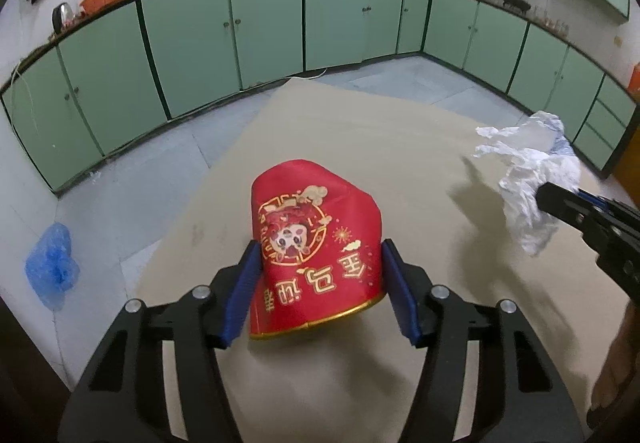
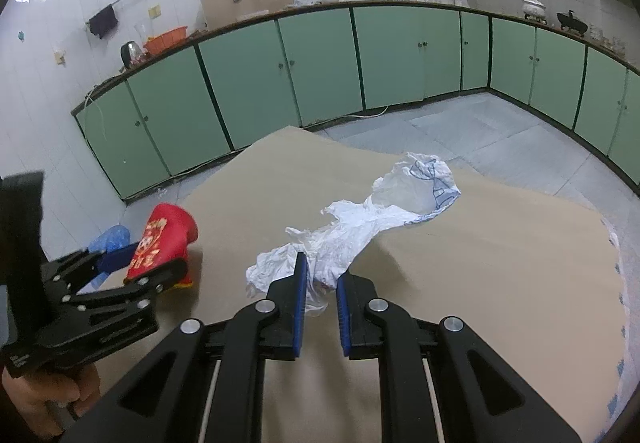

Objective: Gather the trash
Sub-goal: 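Grasp the white tissue with the right gripper while the left lifts the red cup, then carry the red cup and tissue over the bin and open both grippers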

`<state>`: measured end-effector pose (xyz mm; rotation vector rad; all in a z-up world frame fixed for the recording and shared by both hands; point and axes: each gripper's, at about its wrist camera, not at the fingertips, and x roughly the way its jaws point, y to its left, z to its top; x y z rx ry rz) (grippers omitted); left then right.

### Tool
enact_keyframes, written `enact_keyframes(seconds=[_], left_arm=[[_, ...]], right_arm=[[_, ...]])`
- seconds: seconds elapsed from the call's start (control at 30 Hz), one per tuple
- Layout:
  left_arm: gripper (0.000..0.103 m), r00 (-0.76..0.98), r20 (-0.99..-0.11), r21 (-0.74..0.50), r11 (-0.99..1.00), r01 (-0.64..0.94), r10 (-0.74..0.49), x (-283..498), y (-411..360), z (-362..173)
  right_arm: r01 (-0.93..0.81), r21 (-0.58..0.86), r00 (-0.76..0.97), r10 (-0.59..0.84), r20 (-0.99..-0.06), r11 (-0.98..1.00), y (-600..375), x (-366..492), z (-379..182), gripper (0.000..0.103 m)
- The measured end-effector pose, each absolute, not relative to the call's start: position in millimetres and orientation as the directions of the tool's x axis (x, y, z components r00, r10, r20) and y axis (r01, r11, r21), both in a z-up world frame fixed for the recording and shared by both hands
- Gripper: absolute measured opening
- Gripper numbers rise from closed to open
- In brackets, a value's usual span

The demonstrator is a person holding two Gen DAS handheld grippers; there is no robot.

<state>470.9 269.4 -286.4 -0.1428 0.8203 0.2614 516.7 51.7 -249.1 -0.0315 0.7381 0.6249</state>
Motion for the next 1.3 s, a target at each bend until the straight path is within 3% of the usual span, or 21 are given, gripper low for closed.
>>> enact_keyframes(seconds=[0.4,0.87,1.3], left_arm=[[0.057,0.757,-0.649,-0.084,0.981,-0.178,0.081,396.2,205.0,-219.2],[0.057,0.794,-0.606,-0.105,0.994,-0.022,-0.046,330.6,100.3,-178.9],[0.057,0.753,-0.612,-0.1,0.968,0.232,-0.244,276.3,-41.9,-180.5]], right_arm=[[-0.513,0.21,0.615,0.526,-0.587,0.833,6.7,472.7,-204.3,0.014],[-0.41,0.174,0.718,0.434,-0.544,0.895,-105.1,348.1,-155.0,0.014],[-0.194,0.159,0.764,0.251,-0.594,0.968,-230.8,250.7,-172.0,0.013]])
